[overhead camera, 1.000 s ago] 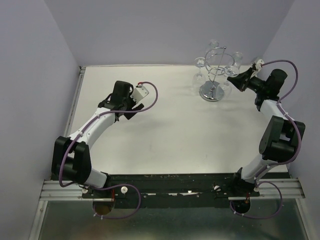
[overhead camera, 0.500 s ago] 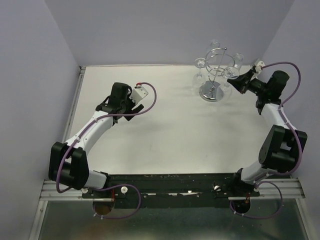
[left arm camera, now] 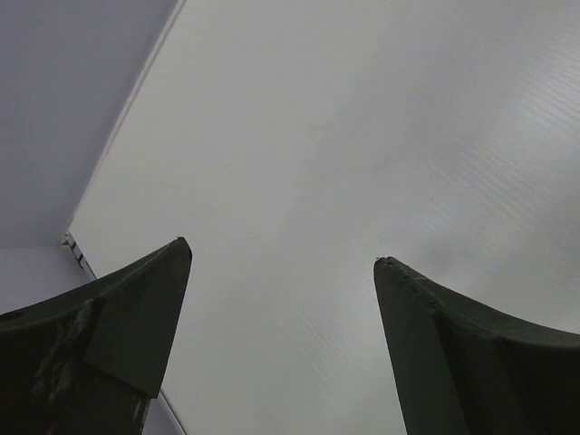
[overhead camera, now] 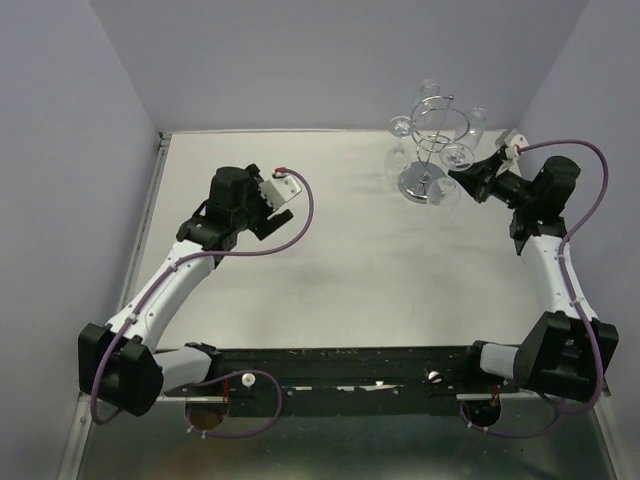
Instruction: Take the wine glass off the wine glass rack
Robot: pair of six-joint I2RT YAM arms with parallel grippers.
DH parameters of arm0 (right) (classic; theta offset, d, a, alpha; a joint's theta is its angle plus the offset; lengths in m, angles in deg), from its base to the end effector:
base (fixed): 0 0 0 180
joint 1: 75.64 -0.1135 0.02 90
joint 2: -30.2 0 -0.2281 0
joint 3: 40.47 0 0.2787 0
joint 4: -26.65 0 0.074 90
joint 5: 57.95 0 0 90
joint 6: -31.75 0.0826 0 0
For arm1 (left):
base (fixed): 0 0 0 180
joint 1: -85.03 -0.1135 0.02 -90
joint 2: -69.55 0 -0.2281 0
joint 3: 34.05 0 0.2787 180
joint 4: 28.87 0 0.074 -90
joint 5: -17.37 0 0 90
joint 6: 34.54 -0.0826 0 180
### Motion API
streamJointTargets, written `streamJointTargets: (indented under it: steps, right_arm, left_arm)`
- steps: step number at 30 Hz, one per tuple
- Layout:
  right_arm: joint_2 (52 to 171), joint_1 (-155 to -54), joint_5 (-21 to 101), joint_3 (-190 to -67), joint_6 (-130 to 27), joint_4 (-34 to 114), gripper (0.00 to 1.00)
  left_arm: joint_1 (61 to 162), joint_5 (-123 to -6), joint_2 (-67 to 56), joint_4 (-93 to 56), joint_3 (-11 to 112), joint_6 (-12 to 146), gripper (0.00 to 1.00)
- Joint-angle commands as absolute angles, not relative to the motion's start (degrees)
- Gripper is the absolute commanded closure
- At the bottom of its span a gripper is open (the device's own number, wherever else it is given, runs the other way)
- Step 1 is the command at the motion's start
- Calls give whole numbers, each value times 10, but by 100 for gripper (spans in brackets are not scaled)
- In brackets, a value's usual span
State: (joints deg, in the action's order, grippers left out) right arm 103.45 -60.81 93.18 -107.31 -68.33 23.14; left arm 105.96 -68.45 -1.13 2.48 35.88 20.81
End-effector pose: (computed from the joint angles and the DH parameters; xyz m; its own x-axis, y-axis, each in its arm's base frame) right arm 0.3520 -0.0184 0.2950 0.0782 -0.1081 -0.9911 -0.7193 0.6822 -0.1312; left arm 0.3301 -0.1327 0.2420 -0.1729 0.6733 -0.7189 0.6227 0.6402 0.4498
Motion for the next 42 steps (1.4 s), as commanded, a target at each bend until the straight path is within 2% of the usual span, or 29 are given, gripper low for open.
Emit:
streamJointTargets:
  steps: [1,3,7,11,17,22,27,32,39,42]
  right_arm:
    - [989,-666,879,-1061,-660,253,99]
    - [985,-703,839,-1076,-648,275,99]
    - [1026,-795,755,-1175,-664,448,99]
    - [1067,-840,768,-1235,-624,544,99]
    - [1089,-868,810,-1207,-525,556,99]
    - [1104,-916,838,-1184,-535,548,99]
    - [1139,-958,845,-1193,-508,499,99]
    - [1163,-977,843,-1207,-515,485,99]
    - [1167,-982,826,-1201,-506,466,99]
    - [1169,-982,826,-1199,-488,447,99]
  left_arm:
    - [1074,-612,58,-3,362,156,2]
    - [1087,-602,79,-28,353,132,2]
    - [1131,-592,96,-34,346,46,2]
    - [1163,-599,99,-68,346,33,5]
    - [1204,-608,86,-121,340,28,5]
    - [1208,-546,54,-138,364,88,6]
    - [1208,-513,16,-129,390,95,21]
    - [1208,-479,-31,-56,451,81,35]
    - [1205,-441,-42,-25,458,45,46]
    - [1203,-430,-49,-11,460,24,46]
